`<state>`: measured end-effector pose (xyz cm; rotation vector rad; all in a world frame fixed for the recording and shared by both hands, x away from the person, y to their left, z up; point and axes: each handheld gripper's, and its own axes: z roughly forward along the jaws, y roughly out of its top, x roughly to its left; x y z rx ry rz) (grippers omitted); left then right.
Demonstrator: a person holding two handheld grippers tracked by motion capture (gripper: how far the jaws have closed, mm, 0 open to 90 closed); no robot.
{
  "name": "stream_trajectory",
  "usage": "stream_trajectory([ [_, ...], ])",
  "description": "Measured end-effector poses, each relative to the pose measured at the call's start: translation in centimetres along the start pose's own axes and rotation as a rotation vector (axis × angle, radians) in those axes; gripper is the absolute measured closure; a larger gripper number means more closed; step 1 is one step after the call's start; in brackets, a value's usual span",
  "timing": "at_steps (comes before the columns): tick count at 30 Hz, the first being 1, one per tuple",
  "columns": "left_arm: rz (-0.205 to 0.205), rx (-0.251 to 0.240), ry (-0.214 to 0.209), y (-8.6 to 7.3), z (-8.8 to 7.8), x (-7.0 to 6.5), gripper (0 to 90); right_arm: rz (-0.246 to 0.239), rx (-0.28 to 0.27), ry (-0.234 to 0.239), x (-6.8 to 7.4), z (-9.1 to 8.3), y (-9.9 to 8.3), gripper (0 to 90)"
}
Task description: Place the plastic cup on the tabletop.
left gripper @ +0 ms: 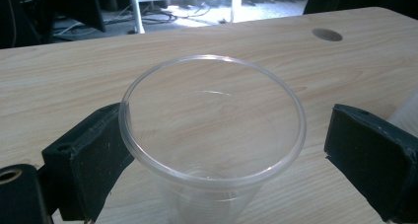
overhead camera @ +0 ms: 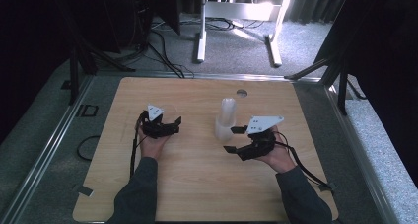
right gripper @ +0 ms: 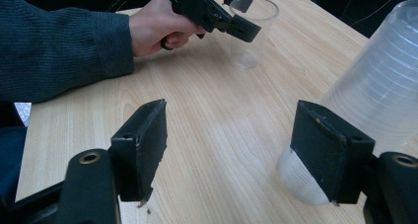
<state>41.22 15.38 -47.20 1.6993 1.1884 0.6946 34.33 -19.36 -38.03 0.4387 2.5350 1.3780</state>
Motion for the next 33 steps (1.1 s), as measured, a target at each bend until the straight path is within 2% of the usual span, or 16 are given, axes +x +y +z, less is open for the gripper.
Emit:
stream_trajectory([
  [5, -0.018, 0.006, -0.032, 0.2, -0.5, 0.0, 2.3, -0.001, 0.0, -0.001, 0.0, 0.0, 0.0, 29.5],
  [6, -0.01, 0.007, -0.025, 0.2, -0.6, -0.1, 2.3, 0.0, -0.002, -0.001, 0.0, 0.0, 0.0, 29.5],
  [7, -0.008, 0.005, -0.036, 0.3, -0.8, -0.1, 2.3, 0.0, -0.002, -0.001, 0.0, 0.0, 0.0, 29.5],
  [9, -0.009, -0.005, -0.028, 0.5, -1.2, -0.3, 2.2, 0.0, -0.001, 0.0, 0.0, 0.0, 0.0, 29.5],
  [10, -0.01, -0.015, -0.042, 0.6, -1.4, -0.3, 2.3, 0.0, 0.001, -0.001, 0.0, 0.0, 0.0, 29.4],
  [12, -0.013, -0.028, -0.042, 0.7, -1.7, -0.4, 2.3, 0.001, 0.001, -0.001, 0.0, 0.0, 0.0, 29.4],
  [13, -0.01, -0.058, -0.05, 1.1, -2.6, -0.6, 2.3, 0.001, 0.0, 0.0, 0.0, 0.0, -0.1, 29.3],
  [15, -0.003, -0.087, -0.047, 1.5, -3.4, -0.8, 2.3, 0.007, -0.002, -0.003, -0.1, -0.1, -0.2, 29.2],
  [17, -0.015, -0.111, -0.056, 1.8, -4.0, -0.9, 2.8, 0.008, -0.003, -0.005, -0.1, -0.2, -0.2, 29.3],
  [22, -0.022, -0.138, -0.07, 2.1, -5.1, -0.9, 3.1, 0.007, -0.004, -0.006, -0.1, -0.3, -0.2, 29.1],
  [25, -0.018, -0.142, -0.064, 2.2, -5.3, -1.0, 3.1, 0.008, -0.004, -0.007, -0.1, -0.3, -0.2, 29.1],
  [26, -0.019, -0.184, -0.059, 2.5, -6.5, -1.0, 3.1, 0.009, -0.005, -0.008, -0.1, -0.4, -0.3, 29.1],
  [28, -0.021, -0.217, -0.061, 2.7, -7.4, -1.0, 3.7, 0.011, -0.005, -0.009, -0.2, -0.4, -0.3, 29.1],
  [31, -0.016, -0.226, -0.052, 2.8, -7.8, -1.0, 4.1, 0.011, -0.006, -0.012, -0.2, -0.5, -0.3, 29.1],
  [33, 0.007, -0.249, -0.036, 3.0, -8.9, -1.3, 5.2, 0.01, -0.005, -0.016, -0.3, -0.6, -0.3, 29.0],
])
